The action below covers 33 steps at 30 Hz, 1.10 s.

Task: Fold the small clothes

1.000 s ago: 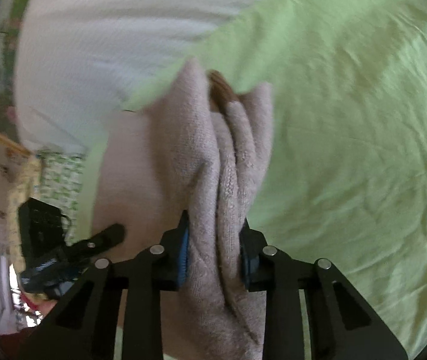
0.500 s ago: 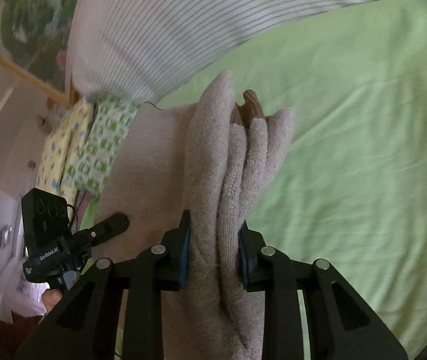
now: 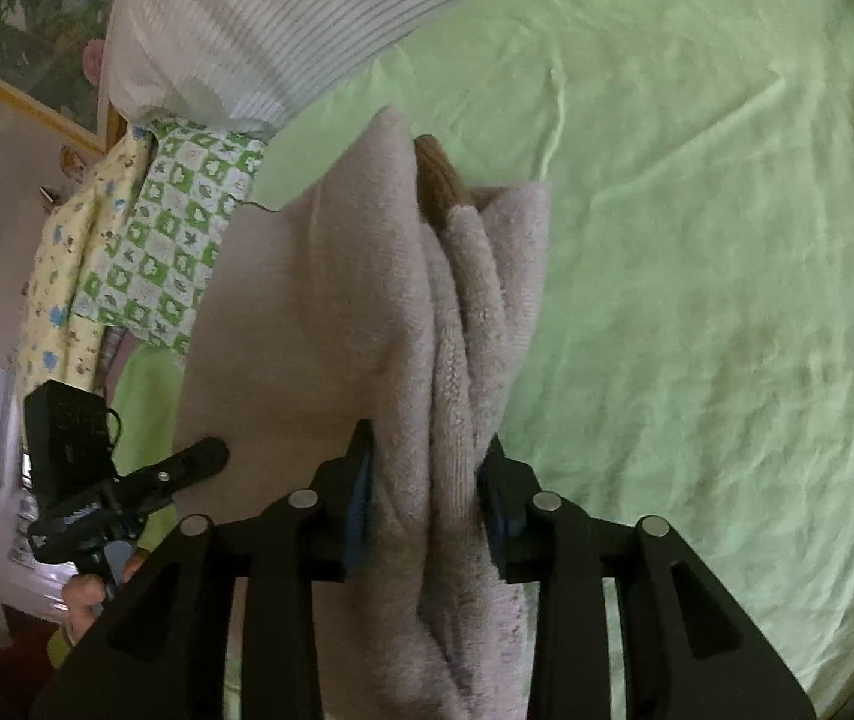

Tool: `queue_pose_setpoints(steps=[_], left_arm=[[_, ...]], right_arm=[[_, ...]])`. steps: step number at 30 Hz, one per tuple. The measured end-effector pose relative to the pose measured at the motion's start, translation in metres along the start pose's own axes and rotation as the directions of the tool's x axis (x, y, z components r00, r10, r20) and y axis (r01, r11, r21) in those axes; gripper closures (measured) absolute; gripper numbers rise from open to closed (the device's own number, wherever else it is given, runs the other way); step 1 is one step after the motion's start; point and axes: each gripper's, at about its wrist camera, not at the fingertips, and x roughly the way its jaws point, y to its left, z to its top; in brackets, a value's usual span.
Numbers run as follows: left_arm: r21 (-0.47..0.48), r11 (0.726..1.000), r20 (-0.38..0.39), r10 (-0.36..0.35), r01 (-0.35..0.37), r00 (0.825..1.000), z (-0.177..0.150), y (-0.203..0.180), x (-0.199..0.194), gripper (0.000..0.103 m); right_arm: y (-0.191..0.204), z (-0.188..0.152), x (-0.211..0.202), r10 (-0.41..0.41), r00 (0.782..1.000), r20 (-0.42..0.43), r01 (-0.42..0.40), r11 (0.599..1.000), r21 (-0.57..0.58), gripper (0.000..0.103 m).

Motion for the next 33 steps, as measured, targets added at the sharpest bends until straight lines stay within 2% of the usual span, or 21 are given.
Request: queue_pose_setpoints(steps=[4,8,9,17,22,25,31,33], left_arm=[[0.008,1.0,-0.003,0.025,-0.025,1.0,0.004,-0.003,0.005,0.04],[0.047,0.996,0.002,0.076,-0.076,0.997,-0.001,-0.003,-0.014,0.036],[0.049,0.995,-0.002,0.087,-0.087,0.996,-0.006,0.0,-0.019,0.032],[0.057,0.985,-0.001,0.166,-0.165,0.986,-0.05,0.015,-0.062,0.032],[0.077,0.978,-0.016,0.195,-0.194,0.981,-0.072,0.021,-0.073,0.032],[0.069,0.978,-0.018,0.197,-0.195,0.98,-0.077,0.025,-0.076,0.032],[0.071,0.976,-0.044,0.209,-0.206,0.977,-0.08,0.026,-0.064,0.03],[0.091,0.97,-0.062,0.231,-0.225,0.971,-0.085,0.026,-0.057,0.03]], right_arm=[[0.01,0.003,-0.001,-0.03,1.0,0.0,0.03,0.999,-0.016,0.064],[0.017,-0.001,-0.017,-0.057,0.998,0.028,0.057,0.998,-0.02,0.063],[0.017,-0.004,-0.025,-0.066,0.997,0.038,0.066,0.998,-0.015,0.062],[0.028,-0.04,-0.074,-0.093,0.987,0.131,0.092,0.996,0.015,0.062],[0.05,-0.07,-0.095,-0.134,0.973,0.188,0.148,0.987,-0.064,0.062],[0.06,-0.083,-0.09,-0.196,0.966,0.17,0.217,0.97,-0.114,0.062],[0.036,-0.094,-0.065,-0.242,0.968,0.064,0.245,0.968,-0.051,0.062],[0.031,-0.098,-0.054,-0.296,0.955,0.018,0.297,0.953,-0.061,0.062]])
